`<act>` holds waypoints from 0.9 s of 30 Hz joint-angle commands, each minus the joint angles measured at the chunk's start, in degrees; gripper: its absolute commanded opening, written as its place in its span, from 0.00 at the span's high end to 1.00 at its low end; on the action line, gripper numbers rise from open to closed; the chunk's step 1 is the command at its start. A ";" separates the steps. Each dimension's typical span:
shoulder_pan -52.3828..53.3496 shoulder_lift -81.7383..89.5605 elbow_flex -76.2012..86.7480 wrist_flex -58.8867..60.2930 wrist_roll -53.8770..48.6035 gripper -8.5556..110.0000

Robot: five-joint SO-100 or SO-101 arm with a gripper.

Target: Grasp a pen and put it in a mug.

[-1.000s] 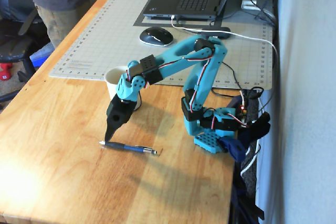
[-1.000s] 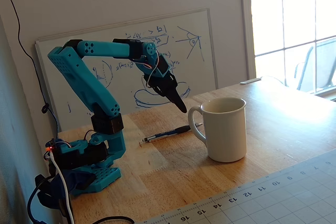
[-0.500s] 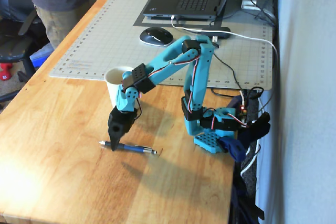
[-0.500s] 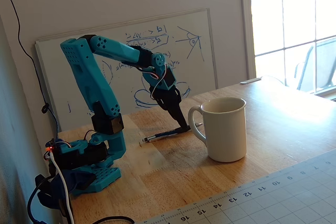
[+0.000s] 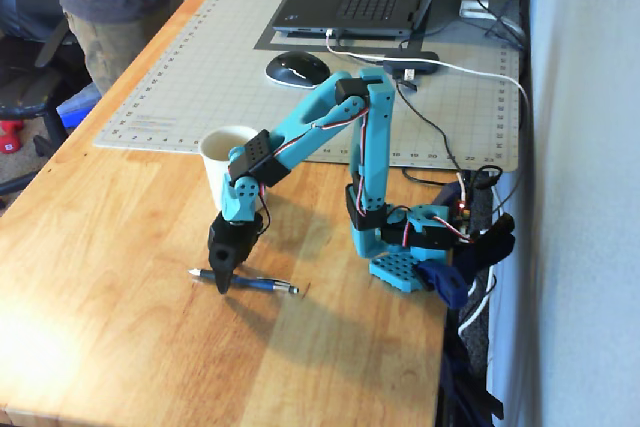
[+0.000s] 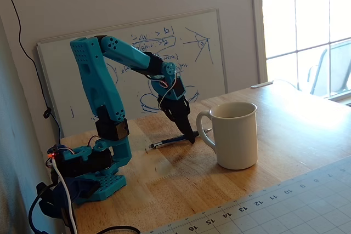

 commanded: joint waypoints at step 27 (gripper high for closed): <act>-4.39 36.04 17.23 -17.84 -0.70 0.92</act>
